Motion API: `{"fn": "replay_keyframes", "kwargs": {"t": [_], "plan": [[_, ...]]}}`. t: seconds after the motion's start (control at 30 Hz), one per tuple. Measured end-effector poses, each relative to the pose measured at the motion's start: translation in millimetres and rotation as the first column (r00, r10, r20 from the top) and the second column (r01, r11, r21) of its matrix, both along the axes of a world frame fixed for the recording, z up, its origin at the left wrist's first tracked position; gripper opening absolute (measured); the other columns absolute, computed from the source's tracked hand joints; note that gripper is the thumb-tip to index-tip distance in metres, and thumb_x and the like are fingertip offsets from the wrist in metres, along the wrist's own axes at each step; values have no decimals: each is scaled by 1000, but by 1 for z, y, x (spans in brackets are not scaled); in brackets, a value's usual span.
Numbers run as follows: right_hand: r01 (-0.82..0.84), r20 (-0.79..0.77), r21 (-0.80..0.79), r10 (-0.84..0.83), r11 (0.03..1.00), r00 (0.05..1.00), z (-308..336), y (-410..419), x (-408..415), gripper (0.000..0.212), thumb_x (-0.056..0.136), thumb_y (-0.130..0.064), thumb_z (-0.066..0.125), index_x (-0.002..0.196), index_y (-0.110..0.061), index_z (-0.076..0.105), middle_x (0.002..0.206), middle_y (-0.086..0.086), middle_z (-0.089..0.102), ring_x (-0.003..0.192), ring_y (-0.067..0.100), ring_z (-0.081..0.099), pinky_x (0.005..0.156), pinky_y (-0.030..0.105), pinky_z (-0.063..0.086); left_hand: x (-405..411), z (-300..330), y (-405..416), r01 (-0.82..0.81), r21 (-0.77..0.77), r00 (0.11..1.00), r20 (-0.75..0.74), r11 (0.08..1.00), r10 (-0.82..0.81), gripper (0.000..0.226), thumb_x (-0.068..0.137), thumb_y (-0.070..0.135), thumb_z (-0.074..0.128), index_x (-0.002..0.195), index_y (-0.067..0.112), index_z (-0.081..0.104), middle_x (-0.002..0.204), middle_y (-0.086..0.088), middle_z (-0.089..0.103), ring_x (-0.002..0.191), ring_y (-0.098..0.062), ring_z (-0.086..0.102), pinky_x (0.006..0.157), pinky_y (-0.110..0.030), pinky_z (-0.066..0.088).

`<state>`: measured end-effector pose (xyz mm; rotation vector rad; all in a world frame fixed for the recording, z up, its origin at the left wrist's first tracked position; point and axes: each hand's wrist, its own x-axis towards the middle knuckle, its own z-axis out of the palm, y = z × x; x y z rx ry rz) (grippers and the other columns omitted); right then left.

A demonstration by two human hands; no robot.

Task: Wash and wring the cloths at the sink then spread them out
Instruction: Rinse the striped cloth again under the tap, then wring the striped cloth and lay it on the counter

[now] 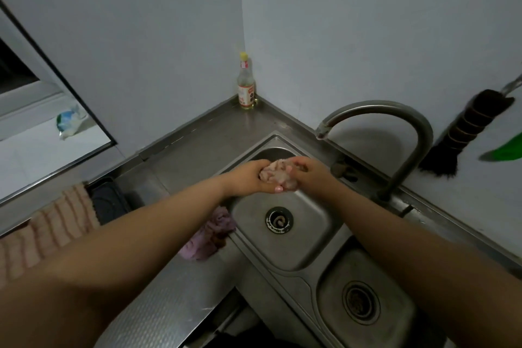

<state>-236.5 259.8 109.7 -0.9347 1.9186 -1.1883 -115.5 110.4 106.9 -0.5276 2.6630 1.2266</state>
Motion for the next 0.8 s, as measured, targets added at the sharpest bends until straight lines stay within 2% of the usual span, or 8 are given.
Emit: {"fn": "replay_keyframes", "kwargs": {"t": [0.07, 0.17, 0.3, 0.4, 0.5, 0.6, 0.73, 0.8], "plan": [[2, -21, -58, -4, 998, 1000, 5, -11, 7, 16, 96, -13, 52, 106, -10, 64, 108, 14, 65, 103, 26, 63, 88, 35, 54, 15, 9, -10, -21, 129, 1000, -5, 991, 22, 47, 82, 54, 68, 114, 19, 61, 106, 3, 68, 97, -13, 64, 88, -24, 48], [-47, -115, -94, 36, 995, 993, 16, -31, 20, 20, 93, -24, 52, 105, -26, 68, 114, 15, 57, 104, 21, 60, 91, 35, 54, 39, 21, -24, -98, 195, 994, -22, 976, 105, 32, 92, 46, 56, 118, 28, 62, 109, 7, 67, 100, -7, 63, 93, -18, 45], [-86, -81, -173, 72, 981, 994, 31, -59, 47, 27, 97, -10, 47, 117, -20, 63, 107, 2, 63, 97, 10, 60, 77, 11, 50, 69, 26, -46, -239, 221, 950, -148, 945, 275, 22, 88, 23, 70, 110, 25, 67, 92, 9, 65, 87, -6, 61, 81, -12, 45], [-102, 58, -226, 118, 969, 991, 42, -88, 73, 29, 96, 1, 45, 106, -20, 62, 96, -2, 64, 86, 7, 62, 75, 17, 50, 96, 31, -65, -327, 277, 892, -226, 903, 392, 21, 84, 15, 74, 104, 17, 67, 90, 2, 65, 84, -8, 60, 83, -20, 47], [-31, 290, -236, 101, 971, 952, 58, -115, 102, 28, 91, 7, 41, 88, -14, 59, 78, 4, 62, 70, 12, 62, 65, 23, 51, 126, 41, -83, -311, 347, 872, -266, 885, 411, 41, 82, 10, 75, 118, 15, 58, 109, -4, 65, 99, -11, 60, 94, -22, 48], [-48, 454, -295, 184, 954, 872, 68, -142, 130, 21, 91, -2, 40, 78, -10, 53, 69, 5, 52, 66, 15, 53, 62, 28, 45, 155, 49, -98, -326, 320, 880, -240, 890, 409, 25, 82, 11, 75, 104, 18, 64, 99, -1, 66, 89, -6, 61, 87, -19, 50], [-261, 233, -219, 310, 940, 922, 73, -171, 160, 12, 88, -10, 64, 89, -17, 55, 77, 1, 60, 70, 11, 59, 66, 29, 51, 200, 56, -118, -435, 320, 814, -261, 842, 520, 12, 89, 19, 68, 77, 20, 67, 72, 5, 63, 72, -9, 57, 73, -24, 47], [-384, 44, -88, 388, 919, 920, 74, -185, 169, 32, 83, -5, 69, 107, -17, 52, 84, 2, 60, 73, 3, 61, 70, 23, 51, 226, 63, -128, -482, 403, 753, -264, 778, 603, 20, 95, 20, 59, 77, 17, 66, 67, 5, 61, 65, -9, 54, 67, -24, 44]]}}
